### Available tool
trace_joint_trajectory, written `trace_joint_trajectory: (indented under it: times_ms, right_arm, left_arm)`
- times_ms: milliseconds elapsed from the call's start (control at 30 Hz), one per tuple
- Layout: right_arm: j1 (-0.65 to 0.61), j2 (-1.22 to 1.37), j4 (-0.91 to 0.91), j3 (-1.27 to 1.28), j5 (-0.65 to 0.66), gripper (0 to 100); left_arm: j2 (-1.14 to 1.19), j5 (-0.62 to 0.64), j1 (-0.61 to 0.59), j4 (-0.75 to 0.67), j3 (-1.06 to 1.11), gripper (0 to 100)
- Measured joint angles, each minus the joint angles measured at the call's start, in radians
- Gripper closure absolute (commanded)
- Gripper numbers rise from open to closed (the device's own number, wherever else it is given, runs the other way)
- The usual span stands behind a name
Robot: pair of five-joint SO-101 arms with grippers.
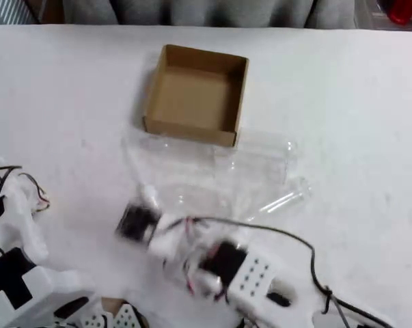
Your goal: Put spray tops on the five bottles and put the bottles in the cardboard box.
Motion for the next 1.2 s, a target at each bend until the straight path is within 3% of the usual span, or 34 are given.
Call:
trace_joint_trajectory:
  times_ms: [133,333,500,700,1200]
  right_arm:
    - [-0.199,-0.023,-0.028,0.061,0.0,75.5]
    - [-0.255,-0.028,-0.138,0.135,-0.034,75.5]
    - [-0.344,-0.031,-0.155,0.137,-0.133,75.5]
    - [-0.414,-0.031,-0.155,0.137,-0.149,75.5]
    - [-0.394,-0.031,-0.463,0.302,-0.149,75.5]
  left_arm:
    - [0.005,0.026,-0.012,-0.002,-0.002,93]
    - [0.006,0.089,-0.049,-0.026,-0.002,93]
    - [0.025,0.098,-0.052,-0.029,-0.006,93]
    - [0.115,0.1,-0.054,0.017,-0.104,93]
    - [0.158,0.101,-0.054,0.058,-0.158,93]
